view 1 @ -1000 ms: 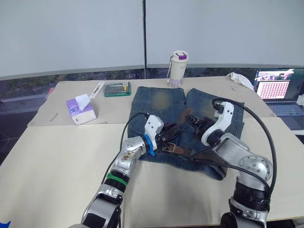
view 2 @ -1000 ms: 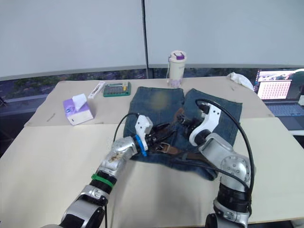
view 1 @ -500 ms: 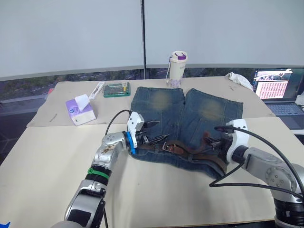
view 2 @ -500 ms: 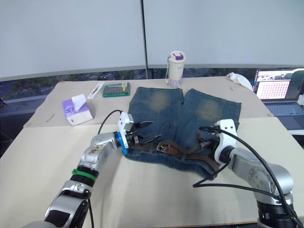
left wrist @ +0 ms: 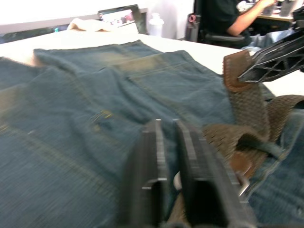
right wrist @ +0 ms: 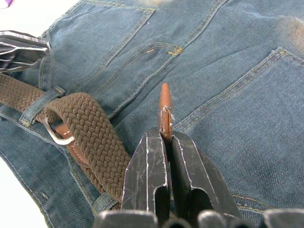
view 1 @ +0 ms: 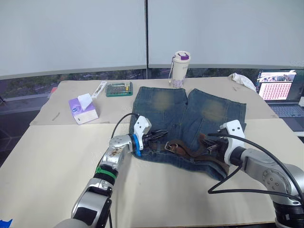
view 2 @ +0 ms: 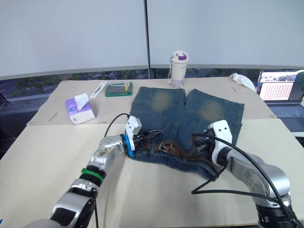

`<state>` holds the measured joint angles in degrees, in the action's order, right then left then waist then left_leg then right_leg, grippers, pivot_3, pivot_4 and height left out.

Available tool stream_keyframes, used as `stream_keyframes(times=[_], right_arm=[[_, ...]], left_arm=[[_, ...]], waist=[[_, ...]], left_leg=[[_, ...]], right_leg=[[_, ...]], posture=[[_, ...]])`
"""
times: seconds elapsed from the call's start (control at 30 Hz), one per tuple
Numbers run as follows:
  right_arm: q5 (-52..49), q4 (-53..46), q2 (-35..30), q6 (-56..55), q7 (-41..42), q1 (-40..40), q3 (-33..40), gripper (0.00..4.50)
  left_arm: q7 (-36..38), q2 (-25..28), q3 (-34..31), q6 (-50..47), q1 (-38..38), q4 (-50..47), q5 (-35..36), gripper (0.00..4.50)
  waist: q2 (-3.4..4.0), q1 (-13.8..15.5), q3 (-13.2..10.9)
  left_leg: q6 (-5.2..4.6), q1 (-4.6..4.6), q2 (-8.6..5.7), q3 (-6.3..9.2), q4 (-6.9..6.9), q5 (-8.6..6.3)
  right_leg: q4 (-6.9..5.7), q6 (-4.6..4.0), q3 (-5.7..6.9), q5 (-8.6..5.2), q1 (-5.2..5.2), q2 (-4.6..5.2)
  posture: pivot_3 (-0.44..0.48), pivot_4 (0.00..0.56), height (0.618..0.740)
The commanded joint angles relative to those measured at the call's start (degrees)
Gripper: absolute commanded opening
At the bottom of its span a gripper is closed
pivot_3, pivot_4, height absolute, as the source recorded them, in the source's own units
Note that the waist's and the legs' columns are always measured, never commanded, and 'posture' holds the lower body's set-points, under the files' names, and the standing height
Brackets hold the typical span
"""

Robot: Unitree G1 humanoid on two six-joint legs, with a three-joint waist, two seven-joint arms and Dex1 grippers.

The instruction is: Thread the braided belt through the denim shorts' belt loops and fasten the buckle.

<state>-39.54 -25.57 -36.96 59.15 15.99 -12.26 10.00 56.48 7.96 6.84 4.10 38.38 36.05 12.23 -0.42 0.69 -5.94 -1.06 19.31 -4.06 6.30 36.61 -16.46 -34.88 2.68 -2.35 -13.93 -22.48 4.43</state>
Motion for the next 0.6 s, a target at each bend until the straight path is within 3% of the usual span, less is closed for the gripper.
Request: stream_keyframes(times=[0.03,0.17,0.47,0.6], right_arm=[[0.3,-2.6,0.0,-0.9,0.8,0.0,1.1,0.0],[0.6,-2.9,0.2,-0.8,0.8,-0.1,1.3,0.0],[0.9,-3.6,0.3,-0.1,0.5,-0.5,2.0,0.0],[0.5,-4.6,-0.3,0.7,0.3,-0.1,3.3,0.0]], left_arm=[[0.7,-1.1,1.0,1.9,1.0,0.2,-0.9,0.01],[0.8,-2.0,1.7,1.6,0.9,1.7,-2.0,0.01],[-1.5,-2.2,9.2,5.6,1.6,10.5,-12.8,0.01],[-4.3,-1.3,12.5,3.2,1.9,12.2,-17.9,0.01]], waist=[[-0.02,0.0,0.0],[-0.09,0.0,-0.1],[-0.21,0.3,-0.1],[-0.24,0.6,-0.1]], left_leg=[[0.0,0.0,0.0,0.0,0.0,0.0],[0.0,0.0,-0.01,0.0,0.01,0.0],[0.0,-0.02,-0.01,0.0,0.02,0.0],[-0.05,-0.09,-0.02,0.01,0.06,-0.03]], right_leg=[[-0.01,0.0,0.0,0.0,0.0,0.0],[0.0,0.0,0.0,0.0,0.0,0.01],[-0.01,0.0,0.02,0.0,0.07,0.01],[0.01,0.0,0.04,0.0,0.21,0.04]], posture=[[0.0,0.15,0.74],[0.0,0.15,0.74],[0.0,0.15,0.74],[0.0,0.15,0.74]])
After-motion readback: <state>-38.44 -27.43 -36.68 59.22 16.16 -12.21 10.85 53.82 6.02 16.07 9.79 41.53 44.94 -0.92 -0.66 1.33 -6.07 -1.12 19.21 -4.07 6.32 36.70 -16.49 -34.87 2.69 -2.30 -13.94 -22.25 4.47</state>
